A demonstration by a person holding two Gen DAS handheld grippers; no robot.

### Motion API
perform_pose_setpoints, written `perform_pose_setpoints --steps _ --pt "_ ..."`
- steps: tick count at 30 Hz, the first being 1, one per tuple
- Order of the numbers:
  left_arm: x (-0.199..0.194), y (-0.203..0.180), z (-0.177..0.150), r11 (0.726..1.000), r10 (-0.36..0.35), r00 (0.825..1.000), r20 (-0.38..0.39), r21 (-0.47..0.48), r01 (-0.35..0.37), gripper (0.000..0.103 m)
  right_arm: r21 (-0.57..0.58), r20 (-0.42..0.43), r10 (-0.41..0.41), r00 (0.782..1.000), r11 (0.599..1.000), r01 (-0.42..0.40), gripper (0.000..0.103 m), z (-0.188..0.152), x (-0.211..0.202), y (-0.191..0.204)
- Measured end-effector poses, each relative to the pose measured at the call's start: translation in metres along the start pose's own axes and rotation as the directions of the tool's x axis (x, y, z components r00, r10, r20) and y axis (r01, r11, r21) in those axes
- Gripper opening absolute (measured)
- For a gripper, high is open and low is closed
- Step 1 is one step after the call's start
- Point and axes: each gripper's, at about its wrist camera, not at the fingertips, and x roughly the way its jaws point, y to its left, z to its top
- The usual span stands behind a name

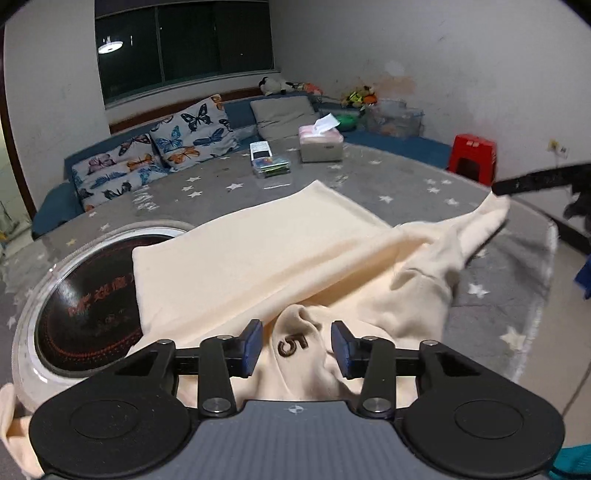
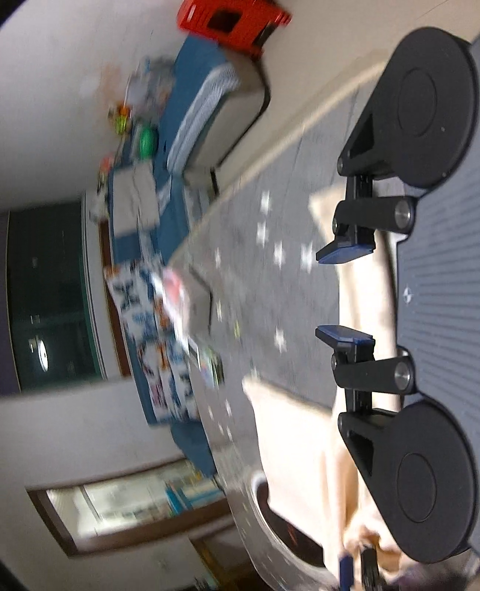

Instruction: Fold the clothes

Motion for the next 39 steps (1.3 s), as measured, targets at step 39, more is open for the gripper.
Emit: perform_pose_setpoints --steps 39 --pt "-0.019 0.007 -0.015 0.969 -0.239 0.971 0.003 -0.064 0.239 0.013 -0.242 -0.205 0.188 0.961 0.941 -0.235 0.041 -0.016 -0.001 0.092"
